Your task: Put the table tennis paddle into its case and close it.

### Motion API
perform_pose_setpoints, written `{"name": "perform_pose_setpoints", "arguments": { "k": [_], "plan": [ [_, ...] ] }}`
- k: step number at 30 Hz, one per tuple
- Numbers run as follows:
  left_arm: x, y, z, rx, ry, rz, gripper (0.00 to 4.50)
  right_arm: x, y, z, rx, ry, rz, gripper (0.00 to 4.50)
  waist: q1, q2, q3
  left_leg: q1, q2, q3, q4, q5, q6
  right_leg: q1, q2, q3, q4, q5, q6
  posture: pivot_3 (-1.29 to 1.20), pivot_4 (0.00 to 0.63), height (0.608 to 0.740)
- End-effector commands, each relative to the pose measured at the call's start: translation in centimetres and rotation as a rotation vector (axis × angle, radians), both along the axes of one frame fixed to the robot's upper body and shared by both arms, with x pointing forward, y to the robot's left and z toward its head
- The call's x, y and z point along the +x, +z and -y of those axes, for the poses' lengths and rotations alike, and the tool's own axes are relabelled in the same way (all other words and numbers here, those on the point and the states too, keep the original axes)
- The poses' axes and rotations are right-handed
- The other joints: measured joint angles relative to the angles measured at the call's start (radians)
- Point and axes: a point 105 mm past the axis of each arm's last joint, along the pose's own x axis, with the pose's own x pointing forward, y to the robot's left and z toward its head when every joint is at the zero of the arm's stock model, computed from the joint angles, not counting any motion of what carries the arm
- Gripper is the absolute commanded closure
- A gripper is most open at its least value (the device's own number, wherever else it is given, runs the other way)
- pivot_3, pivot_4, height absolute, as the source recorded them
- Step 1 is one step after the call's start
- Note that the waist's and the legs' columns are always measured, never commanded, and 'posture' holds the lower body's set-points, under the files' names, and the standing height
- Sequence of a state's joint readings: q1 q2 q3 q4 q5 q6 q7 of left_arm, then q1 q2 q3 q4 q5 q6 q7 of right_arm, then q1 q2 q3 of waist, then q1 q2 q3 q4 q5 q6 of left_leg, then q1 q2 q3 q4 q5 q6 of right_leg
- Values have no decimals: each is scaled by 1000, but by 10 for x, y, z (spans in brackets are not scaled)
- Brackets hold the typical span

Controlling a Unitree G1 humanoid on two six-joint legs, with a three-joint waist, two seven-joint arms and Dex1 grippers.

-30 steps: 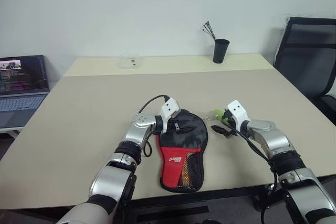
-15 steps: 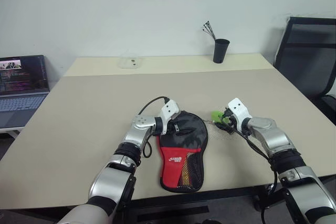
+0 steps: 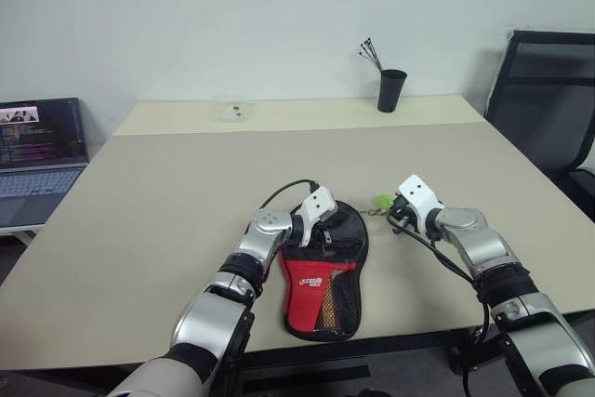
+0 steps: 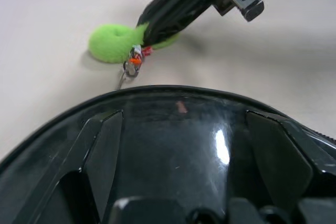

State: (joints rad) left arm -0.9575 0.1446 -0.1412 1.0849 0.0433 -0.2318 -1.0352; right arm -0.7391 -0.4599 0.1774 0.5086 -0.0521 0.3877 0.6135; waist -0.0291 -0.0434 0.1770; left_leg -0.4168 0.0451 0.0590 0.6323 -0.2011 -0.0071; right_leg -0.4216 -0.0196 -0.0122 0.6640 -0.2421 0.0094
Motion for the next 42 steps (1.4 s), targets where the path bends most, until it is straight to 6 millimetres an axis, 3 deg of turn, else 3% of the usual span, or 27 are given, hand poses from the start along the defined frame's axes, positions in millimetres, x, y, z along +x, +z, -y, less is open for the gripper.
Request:
{"name": "perform_pose_setpoints", "arguments": {
  "k": [1, 8, 14, 23, 42],
  "plan": [
    [0, -3, 6, 21, -4, 8, 446, -1, 7, 2, -33, 8, 25, 4477, 0, 0, 0, 0, 0, 0, 0, 0, 0, 0, 0, 0, 0, 0, 0, 0, 150, 740],
    [-1, -22, -2, 58, 31, -53, 446, -17, 24, 2, -99, 63, 61, 4477, 0, 3, -2, 1, 0, 0, 0, 0, 0, 0, 0, 0, 0, 0, 0, 0, 150, 740],
    [-4, -28, -2, 65, 20, -77, 446, -56, 31, 1, -178, 150, 40, 4477, 2, 5, -3, 0, 0, 0, 0, 0, 0, 1, 0, -1, 0, 0, 0, 0, 150, 740],
    [-6, -31, 2, 78, 13, -85, 446, -111, 20, -6, -224, 233, -47, 4477, 6, 5, -4, 1, -1, -1, 1, 0, 0, 1, 0, -2, -1, 0, 0, 0, 150, 740],
    [-8, -30, 13, 79, -6, -83, 446, -197, 7, -25, -206, 425, -246, 4477, 25, 5, -5, 1, -1, -2, 1, 0, 0, 2, -1, -3, -2, 0, 0, 0, 150, 740]
  ]
}}
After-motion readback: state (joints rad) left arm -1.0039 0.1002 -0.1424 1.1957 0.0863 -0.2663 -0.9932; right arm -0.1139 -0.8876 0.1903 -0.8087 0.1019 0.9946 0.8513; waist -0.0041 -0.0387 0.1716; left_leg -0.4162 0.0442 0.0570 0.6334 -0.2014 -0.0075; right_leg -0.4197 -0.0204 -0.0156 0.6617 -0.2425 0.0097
